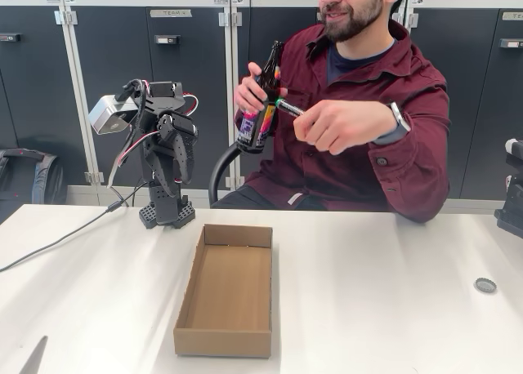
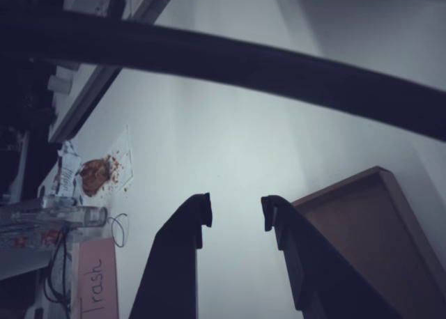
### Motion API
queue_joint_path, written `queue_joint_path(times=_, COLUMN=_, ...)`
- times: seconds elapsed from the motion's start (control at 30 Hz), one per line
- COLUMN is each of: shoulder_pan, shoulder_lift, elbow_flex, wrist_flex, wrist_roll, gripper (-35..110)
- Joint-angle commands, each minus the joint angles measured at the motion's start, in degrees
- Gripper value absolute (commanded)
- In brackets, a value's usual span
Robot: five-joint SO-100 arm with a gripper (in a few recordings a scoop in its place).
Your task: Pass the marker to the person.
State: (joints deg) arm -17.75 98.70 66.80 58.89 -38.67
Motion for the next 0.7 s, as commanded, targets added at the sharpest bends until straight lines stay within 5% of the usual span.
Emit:
queue_joint_path(times=0.0, shoulder_pan=0.0, shoulder_lift=3.52, elbow_flex=-1.05, wrist_flex=-0.09, wrist_roll=-0.62, gripper=15)
queue_joint_path(times=0.67, shoulder_pan=0.0, shoulder_lift=3.43, elbow_flex=-1.32, wrist_flex=0.79, wrist_roll=-0.88, gripper=15)
